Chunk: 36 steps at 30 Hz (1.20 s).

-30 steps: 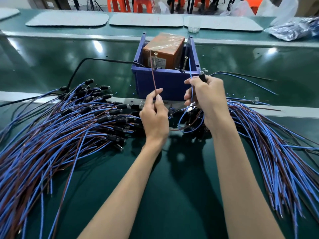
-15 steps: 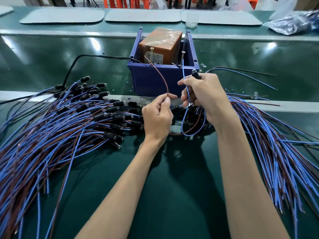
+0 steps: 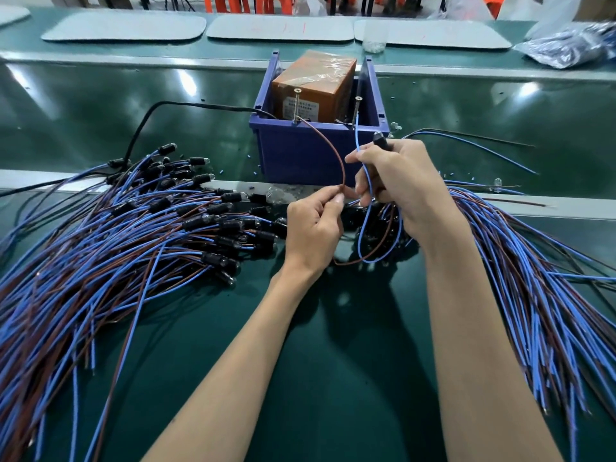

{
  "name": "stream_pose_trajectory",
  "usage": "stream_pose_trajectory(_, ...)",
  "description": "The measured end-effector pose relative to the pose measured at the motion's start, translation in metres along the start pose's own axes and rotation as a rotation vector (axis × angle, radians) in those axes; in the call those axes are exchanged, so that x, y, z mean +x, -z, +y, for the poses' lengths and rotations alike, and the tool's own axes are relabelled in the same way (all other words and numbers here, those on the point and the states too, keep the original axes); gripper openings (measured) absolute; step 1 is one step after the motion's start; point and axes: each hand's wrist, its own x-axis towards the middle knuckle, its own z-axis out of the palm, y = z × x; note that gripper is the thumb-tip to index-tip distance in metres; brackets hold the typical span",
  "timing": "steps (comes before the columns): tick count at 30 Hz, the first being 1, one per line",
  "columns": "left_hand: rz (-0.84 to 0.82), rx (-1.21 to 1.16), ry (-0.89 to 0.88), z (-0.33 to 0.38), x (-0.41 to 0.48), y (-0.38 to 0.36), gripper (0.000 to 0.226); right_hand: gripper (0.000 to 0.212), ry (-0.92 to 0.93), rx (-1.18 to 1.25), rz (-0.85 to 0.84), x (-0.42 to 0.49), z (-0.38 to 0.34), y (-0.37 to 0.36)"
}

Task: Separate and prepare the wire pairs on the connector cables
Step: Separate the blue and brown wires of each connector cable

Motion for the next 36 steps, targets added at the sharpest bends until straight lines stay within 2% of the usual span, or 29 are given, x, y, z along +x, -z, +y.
stream_pose_trajectory(5,0.017,-0.007,0.021,0.000,0.001,0.001,0.031,0.018,0.036,-0.028,-0.014,0.002,0.003,-0.001)
stream_pose_trajectory(9,0.006,-0.032,0.034,0.001,0.000,0.001,0.034,0.033,0.084,-0.086,-0.008,0.004,0.006,-0.001)
stream_pose_trajectory(14,0.007,-0.019,0.015,0.001,0.000,0.001,0.030,0.020,0.077,-0.105,-0.026,0.005,0.006,0.001)
stream_pose_trajectory(20,0.013,-0.051,0.025,0.002,0.000,0.002,0.029,0.023,0.062,-0.140,-0.028,0.001,0.000,0.002)
stream_pose_trajectory(22,0.030,-0.116,0.053,0.003,0.000,0.003,0.032,0.018,0.027,-0.129,-0.088,-0.002,-0.004,0.004)
stream_pose_trajectory(25,0.066,-0.231,0.136,0.005,0.003,0.006,0.048,0.021,-0.055,-0.221,-0.272,-0.011,-0.010,0.013)
stream_pose_trajectory(28,0.071,-0.265,0.142,0.007,0.004,0.007,0.044,0.027,-0.149,-0.347,-0.408,-0.019,-0.013,0.023)
stream_pose_trajectory(32,0.099,-0.319,0.168,0.008,0.007,0.007,0.022,0.037,-0.180,-0.421,-0.297,-0.021,-0.021,0.036)
stream_pose_trajectory(36,0.122,-0.363,0.284,0.011,0.019,0.012,0.014,0.043,-0.104,-0.752,-0.166,-0.023,-0.023,0.056)
